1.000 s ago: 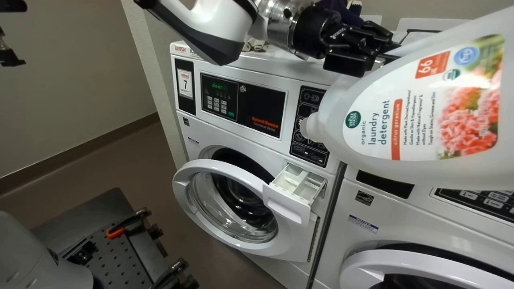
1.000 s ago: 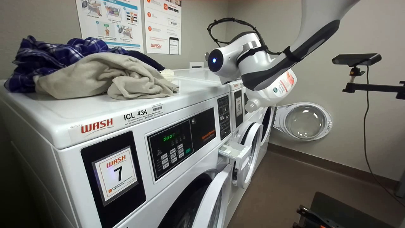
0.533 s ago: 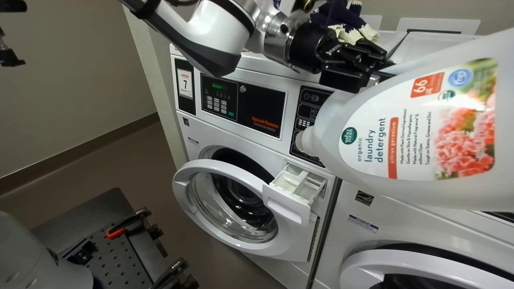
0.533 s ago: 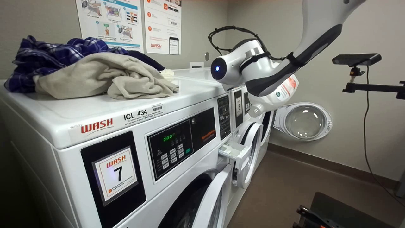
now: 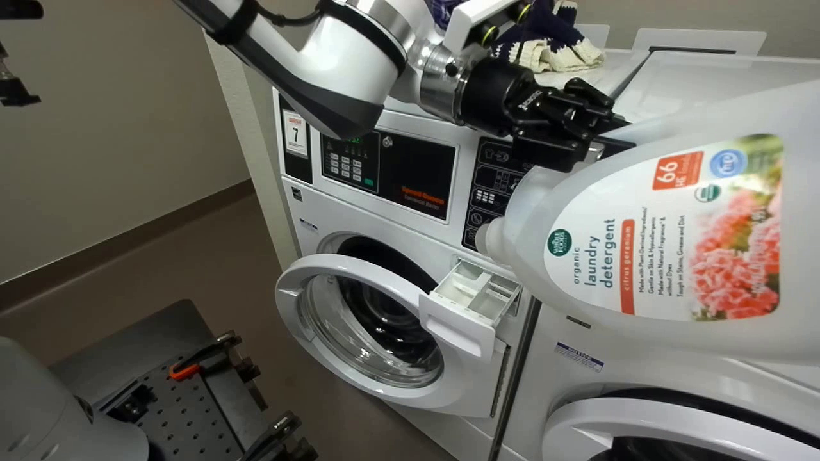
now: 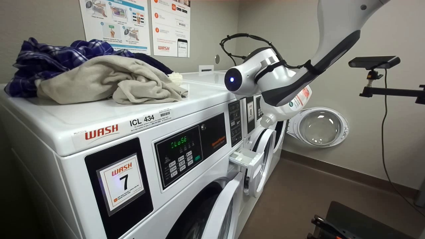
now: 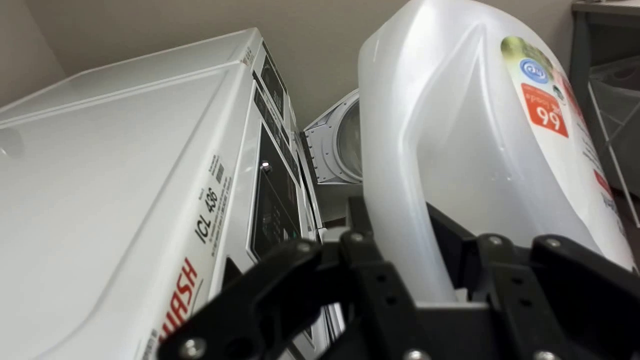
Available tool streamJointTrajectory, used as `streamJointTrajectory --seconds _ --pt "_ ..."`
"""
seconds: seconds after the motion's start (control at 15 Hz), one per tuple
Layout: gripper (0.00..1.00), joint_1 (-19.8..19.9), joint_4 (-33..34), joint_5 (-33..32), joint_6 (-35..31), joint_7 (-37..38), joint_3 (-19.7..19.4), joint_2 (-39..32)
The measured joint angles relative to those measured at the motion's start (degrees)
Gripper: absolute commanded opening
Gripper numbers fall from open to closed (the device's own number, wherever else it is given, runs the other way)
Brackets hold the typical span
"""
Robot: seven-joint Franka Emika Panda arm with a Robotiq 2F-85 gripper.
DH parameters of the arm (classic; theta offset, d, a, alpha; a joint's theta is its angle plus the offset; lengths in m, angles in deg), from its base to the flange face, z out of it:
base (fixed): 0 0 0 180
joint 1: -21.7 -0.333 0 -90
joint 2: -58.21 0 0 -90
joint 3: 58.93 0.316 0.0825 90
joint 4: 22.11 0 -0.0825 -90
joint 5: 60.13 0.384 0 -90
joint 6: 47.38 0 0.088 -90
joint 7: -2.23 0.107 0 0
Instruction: Pour some detergent into the washing machine
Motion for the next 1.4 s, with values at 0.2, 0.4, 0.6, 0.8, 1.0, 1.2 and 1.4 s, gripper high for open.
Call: streamJointTrajectory --seconds 0.2,0.4,0.6,0.8,1.0,1.2,1.4 --pt "0.07 0.0 -0.2 -0.1 -0.7 2.4 0.0 -0.6" --pt "0.07 0.0 -0.2 -0.4 -1.2 4.1 0.0 -1.1" --pt "0.07 0.0 -0.2 -1.0 -1.4 5.1 0.0 -1.4" --pt "0.07 0.0 -0.2 -1.1 -1.5 5.3 0.0 -1.4" --pt "0.07 0.0 -0.2 -1.1 -1.6 5.3 0.0 -1.4" --pt "0.07 0.0 -0.1 -1.1 -1.7 5.5 0.0 -1.4" --pt "0.07 0.0 0.7 -0.9 -1.8 6.9 0.1 -1.4"
